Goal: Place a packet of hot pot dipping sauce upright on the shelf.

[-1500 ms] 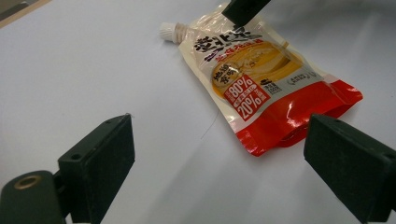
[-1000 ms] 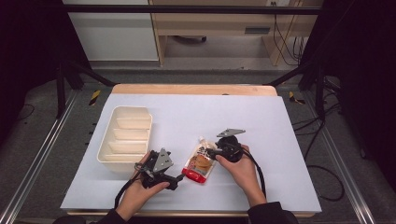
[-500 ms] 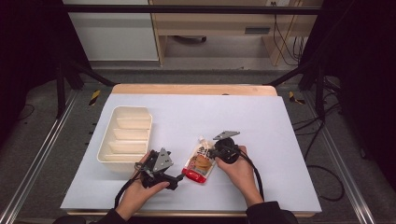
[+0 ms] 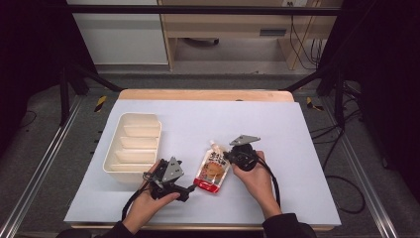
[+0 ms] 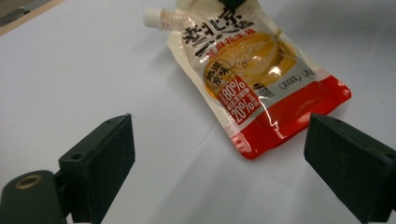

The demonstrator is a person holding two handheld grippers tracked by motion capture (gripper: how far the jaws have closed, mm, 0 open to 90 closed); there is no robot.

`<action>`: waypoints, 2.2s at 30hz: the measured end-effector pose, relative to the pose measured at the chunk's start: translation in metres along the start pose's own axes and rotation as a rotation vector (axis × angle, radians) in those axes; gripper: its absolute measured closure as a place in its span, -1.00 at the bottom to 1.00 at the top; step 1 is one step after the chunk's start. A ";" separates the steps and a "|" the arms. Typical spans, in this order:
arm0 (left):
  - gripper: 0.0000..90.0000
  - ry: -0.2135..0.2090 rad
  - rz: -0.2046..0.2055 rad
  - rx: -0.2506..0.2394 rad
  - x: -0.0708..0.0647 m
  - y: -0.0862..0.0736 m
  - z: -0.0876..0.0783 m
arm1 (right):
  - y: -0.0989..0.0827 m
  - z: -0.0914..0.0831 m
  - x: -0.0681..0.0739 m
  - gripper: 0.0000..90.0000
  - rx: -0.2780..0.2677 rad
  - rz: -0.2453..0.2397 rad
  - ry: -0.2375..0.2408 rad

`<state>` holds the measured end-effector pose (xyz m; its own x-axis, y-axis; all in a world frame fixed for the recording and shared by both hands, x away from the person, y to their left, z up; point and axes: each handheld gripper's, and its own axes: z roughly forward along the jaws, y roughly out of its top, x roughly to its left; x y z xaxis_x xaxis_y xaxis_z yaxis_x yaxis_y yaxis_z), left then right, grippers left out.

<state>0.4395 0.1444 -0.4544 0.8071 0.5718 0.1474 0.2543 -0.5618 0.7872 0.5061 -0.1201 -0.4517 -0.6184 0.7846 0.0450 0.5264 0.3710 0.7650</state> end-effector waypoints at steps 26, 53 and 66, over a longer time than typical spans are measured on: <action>-0.81 -0.013 -0.005 -0.027 0.012 0.004 -0.018 | 0.052 -0.059 0.032 1.00 -0.184 -0.290 0.139; -0.81 -0.014 0.160 0.036 0.035 0.057 -0.054 | 0.024 -0.073 0.056 1.00 -0.248 -0.344 0.262; -0.81 -0.053 0.199 0.037 0.032 0.068 -0.059 | 0.016 -0.077 0.061 1.00 -0.256 -0.342 0.288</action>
<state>0.4512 0.1599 -0.3611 0.8701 0.4154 0.2653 0.1055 -0.6829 0.7229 0.4318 -0.1044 -0.3879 -0.8850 0.4572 -0.0876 0.1284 0.4206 0.8981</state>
